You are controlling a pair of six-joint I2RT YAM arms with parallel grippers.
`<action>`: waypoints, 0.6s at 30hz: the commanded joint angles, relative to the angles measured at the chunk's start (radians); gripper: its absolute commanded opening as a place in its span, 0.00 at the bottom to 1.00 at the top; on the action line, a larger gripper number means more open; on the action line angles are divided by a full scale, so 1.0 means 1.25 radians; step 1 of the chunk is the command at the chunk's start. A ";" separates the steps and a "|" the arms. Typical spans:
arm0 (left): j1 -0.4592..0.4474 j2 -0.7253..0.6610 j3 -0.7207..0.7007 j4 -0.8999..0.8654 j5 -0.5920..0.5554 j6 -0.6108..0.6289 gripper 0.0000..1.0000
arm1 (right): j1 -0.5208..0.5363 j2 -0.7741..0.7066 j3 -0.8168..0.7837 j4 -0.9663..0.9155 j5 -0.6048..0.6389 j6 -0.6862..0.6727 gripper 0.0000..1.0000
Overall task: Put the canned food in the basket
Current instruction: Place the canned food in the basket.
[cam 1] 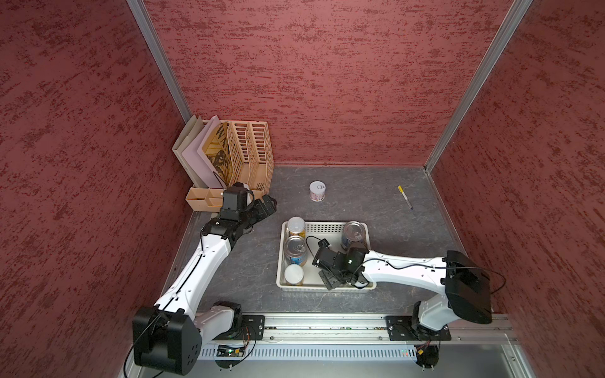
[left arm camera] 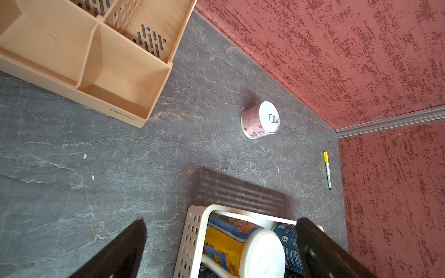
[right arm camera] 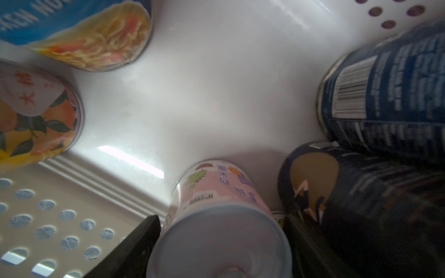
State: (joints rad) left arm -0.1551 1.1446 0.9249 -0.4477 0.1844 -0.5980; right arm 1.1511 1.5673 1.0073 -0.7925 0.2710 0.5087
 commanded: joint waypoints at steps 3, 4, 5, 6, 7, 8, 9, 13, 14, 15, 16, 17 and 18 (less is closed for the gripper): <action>0.007 0.001 -0.001 0.016 0.008 -0.006 1.00 | 0.010 -0.030 0.047 -0.119 0.036 -0.028 0.95; 0.007 0.001 -0.001 0.017 0.008 -0.006 1.00 | 0.009 -0.030 0.060 -0.119 0.039 -0.033 0.97; 0.007 0.002 -0.002 0.018 0.010 -0.004 1.00 | 0.009 -0.029 0.073 -0.121 0.044 -0.037 0.98; 0.007 0.003 -0.003 0.023 0.018 -0.001 1.00 | 0.009 -0.027 0.088 -0.122 0.050 -0.042 0.98; 0.007 0.002 -0.006 0.031 0.027 0.003 1.00 | 0.010 -0.026 0.104 -0.121 0.059 -0.048 0.98; 0.006 0.004 -0.007 0.039 0.036 0.004 1.00 | 0.010 -0.027 0.116 -0.119 0.067 -0.054 0.98; 0.006 0.007 -0.011 0.048 0.046 0.006 1.00 | 0.010 -0.029 0.130 -0.114 0.077 -0.061 0.98; -0.008 0.042 0.002 0.060 0.064 0.018 1.00 | 0.010 -0.056 0.159 -0.064 0.128 -0.086 0.98; -0.019 0.057 0.012 0.061 0.058 0.030 1.00 | 0.010 -0.069 0.157 -0.043 0.144 -0.090 0.98; -0.042 0.078 0.030 0.054 0.029 0.049 1.00 | 0.010 -0.084 0.150 -0.018 0.165 -0.096 0.98; -0.076 0.105 0.056 0.039 -0.019 0.072 1.00 | 0.009 -0.114 0.137 0.011 0.185 -0.101 0.98; -0.108 0.136 0.088 0.021 -0.061 0.090 1.00 | 0.009 -0.136 0.123 0.039 0.202 -0.107 0.98; -0.142 0.175 0.132 -0.006 -0.105 0.106 1.00 | 0.008 -0.164 0.102 0.068 0.219 -0.112 0.98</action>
State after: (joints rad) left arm -0.2451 1.2854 0.9848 -0.4248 0.1734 -0.5488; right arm 1.1568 1.4528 1.1637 -0.8219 0.4313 0.4023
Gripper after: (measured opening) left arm 0.996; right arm 0.984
